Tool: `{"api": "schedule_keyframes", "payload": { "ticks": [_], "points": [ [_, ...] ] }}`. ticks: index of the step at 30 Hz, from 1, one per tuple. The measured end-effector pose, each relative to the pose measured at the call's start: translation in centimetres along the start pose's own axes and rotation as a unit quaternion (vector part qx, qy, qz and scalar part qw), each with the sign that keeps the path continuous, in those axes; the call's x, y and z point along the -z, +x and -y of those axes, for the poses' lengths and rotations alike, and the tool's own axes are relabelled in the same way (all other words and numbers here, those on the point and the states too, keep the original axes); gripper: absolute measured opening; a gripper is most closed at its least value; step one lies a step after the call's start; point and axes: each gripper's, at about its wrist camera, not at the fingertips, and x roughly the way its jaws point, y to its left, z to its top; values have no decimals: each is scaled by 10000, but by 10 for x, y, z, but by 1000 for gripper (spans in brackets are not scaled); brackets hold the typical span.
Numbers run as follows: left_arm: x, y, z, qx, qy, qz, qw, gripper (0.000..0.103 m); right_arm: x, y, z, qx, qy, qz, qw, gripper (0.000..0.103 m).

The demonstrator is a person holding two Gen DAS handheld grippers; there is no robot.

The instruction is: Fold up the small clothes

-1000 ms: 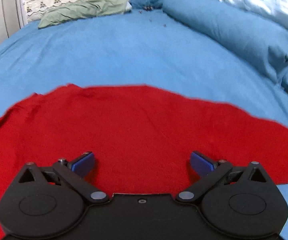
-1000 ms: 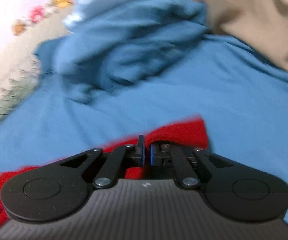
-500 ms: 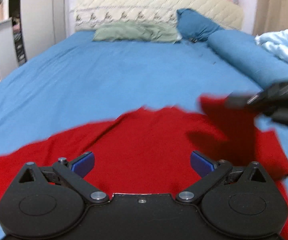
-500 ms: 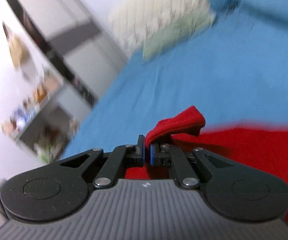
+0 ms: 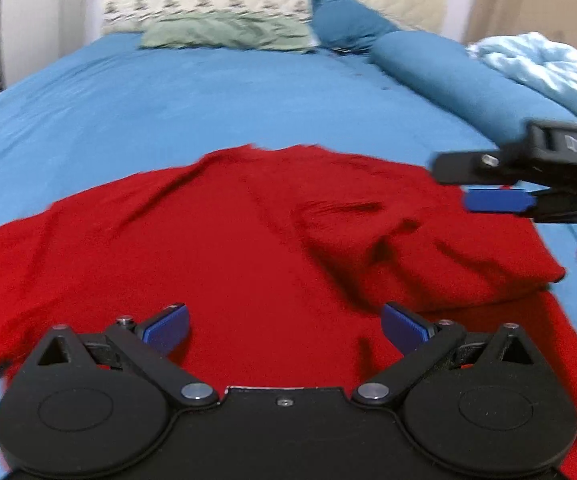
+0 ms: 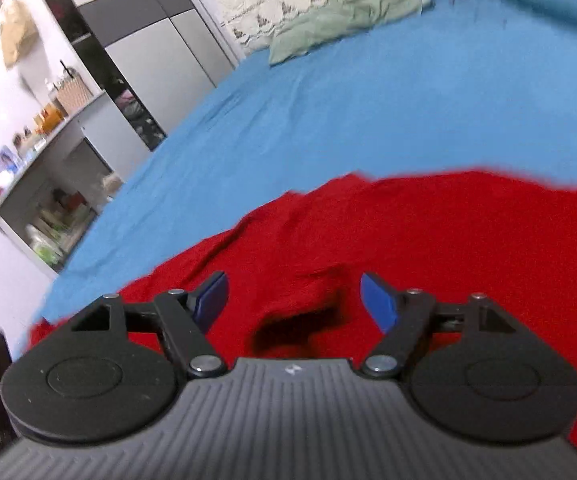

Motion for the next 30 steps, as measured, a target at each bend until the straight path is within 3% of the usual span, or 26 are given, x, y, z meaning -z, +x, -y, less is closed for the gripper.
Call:
{"api": "schedule_keyframes", "payload": {
  "ticks": [3, 6, 8, 9, 11, 13, 16, 18, 22, 23, 25, 30],
  "points": [
    [-11, 21, 24, 160, 204, 29, 9997, 100, 0, -38, 20, 401, -202, 168, 9989, 90],
    [-22, 49, 42, 80, 424, -34, 9991, 82, 12, -66, 46, 739, -199, 249, 9968, 91],
    [-28, 64, 43, -18, 494, -95, 9987, 58, 23, -82, 62, 968, -171, 254, 9948, 91],
    [-30, 68, 42, -51, 477, -63, 9988, 54, 28, -88, 69, 1082, -173, 279, 9936, 91],
    [-35, 67, 35, -120, 275, 72, 9995, 29, 38, -99, 82, 1247, -124, 320, 9916, 91],
    [-38, 61, 18, -214, -155, 215, 9994, 20, 45, -109, 99, 1349, 22, 361, 9902, 91],
    [-33, 52, -11, -226, -765, 346, 9962, 20, 59, -111, 115, 1506, 162, 333, 9879, 91],
    [-28, 53, -22, -145, -898, 207, 9956, 20, 66, -106, 124, 1591, 207, 234, 9868, 91],
    [-23, 55, -22, -81, -792, 214, 9966, 19, 77, -96, 129, 1629, 207, 44, 9864, 91],
    [-25, 55, -21, -83, -777, 215, 9967, 7, 79, -93, 129, 1639, 168, 20, 9863, 91],
    [-26, 54, -14, -92, -712, 245, 9971, 4, 81, -86, 123, 1722, -1, 0, 9851, 92],
    [-44, 10, -10, -459, -561, 934, 9930, 5, 80, -72, 110, 1923, -454, -19, 9803, 93]
  ]
}}
